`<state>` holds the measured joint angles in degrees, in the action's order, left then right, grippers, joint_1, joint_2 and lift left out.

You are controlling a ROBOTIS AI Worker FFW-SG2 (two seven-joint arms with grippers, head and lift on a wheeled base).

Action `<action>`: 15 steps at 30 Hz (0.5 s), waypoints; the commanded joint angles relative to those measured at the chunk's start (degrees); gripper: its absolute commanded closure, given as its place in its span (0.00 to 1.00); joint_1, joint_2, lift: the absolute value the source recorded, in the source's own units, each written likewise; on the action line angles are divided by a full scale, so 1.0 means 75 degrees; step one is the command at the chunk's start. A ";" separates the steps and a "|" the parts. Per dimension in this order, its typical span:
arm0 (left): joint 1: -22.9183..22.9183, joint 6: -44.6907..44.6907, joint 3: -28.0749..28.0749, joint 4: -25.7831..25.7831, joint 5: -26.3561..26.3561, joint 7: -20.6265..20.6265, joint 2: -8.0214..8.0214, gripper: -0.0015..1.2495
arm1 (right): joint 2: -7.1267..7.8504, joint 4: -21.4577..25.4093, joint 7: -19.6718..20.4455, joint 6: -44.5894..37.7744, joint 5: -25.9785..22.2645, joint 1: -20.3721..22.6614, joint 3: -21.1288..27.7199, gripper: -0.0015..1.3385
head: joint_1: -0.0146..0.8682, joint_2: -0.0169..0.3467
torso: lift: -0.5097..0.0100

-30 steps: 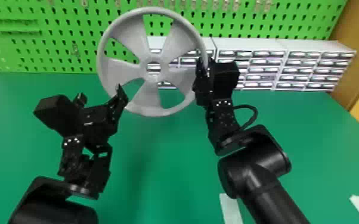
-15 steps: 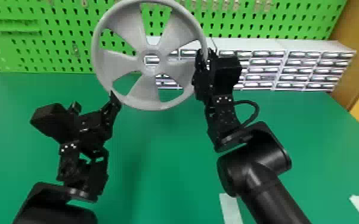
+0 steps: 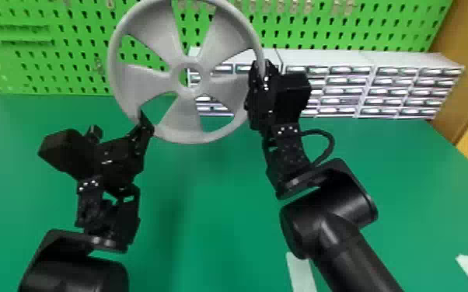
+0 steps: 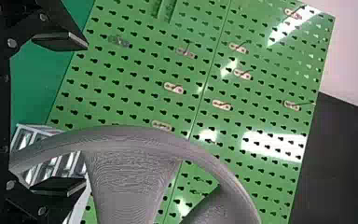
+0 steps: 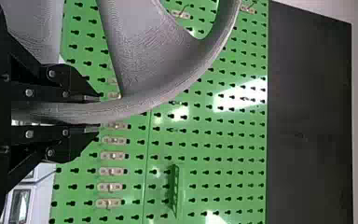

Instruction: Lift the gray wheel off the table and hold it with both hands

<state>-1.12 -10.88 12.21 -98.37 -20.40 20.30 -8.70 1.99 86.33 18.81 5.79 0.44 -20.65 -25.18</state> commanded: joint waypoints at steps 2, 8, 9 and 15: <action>-0.0190 -0.0178 0.0000 0.0342 0.0072 0.0012 0.0000 0.21 | 0.0016 0.0021 -0.0001 0.0025 0.0000 0.0000 -0.0064 0.85 | 0.82 0.09 | 0.79; -0.0331 -0.0248 0.0000 0.0588 0.0107 0.0000 0.0000 0.21 | 0.0016 0.0032 -0.0001 0.0025 -0.0012 0.0000 -0.0134 0.85 | 0.82 0.09 | 0.79; -0.0354 -0.0271 0.0012 0.0623 0.0118 0.0000 0.0000 0.21 | 0.0016 0.0032 -0.0001 0.0025 -0.0012 0.0000 -0.0146 0.85 | 0.82 0.09 | 0.79; -0.0459 -0.0494 0.0153 0.0870 0.0212 0.0176 0.0035 0.22 | 0.0040 0.0056 -0.0001 0.0036 0.0000 0.0000 -0.0193 0.85 | 0.82 0.09 | 0.79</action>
<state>-4.02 -13.56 12.59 -92.98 -19.25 20.65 -8.61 2.17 86.68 18.81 6.00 0.42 -20.65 -26.40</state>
